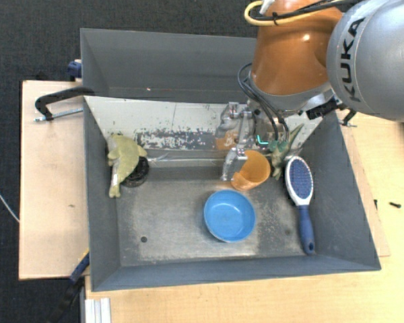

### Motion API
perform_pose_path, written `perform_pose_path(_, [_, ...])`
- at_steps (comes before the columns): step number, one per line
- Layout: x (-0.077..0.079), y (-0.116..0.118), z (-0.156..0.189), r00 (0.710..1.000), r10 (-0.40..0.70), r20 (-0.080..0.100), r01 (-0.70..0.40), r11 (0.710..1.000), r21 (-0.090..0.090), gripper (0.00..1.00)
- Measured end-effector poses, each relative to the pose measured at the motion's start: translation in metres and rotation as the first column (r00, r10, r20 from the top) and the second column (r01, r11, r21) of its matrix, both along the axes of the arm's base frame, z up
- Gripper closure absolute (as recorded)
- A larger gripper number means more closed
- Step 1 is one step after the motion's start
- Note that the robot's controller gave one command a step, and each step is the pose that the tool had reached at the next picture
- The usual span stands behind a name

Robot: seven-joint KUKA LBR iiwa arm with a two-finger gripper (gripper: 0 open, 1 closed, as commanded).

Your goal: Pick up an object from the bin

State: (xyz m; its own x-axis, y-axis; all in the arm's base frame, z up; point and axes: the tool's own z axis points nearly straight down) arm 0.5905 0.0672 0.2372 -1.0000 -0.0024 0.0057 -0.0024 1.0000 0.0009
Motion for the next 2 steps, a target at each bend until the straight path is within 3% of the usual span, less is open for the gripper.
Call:
perform_pose_path(1, [-0.0058, -0.0327, -0.1644, 0.970, 0.244, 0.013, -0.244, 0.970, 0.000, 0.00])
perform_pose_path(2, [-0.0052, -0.0321, -0.1614, 0.970, 0.244, 0.013, -0.244, 0.970, 0.001, 1.00])
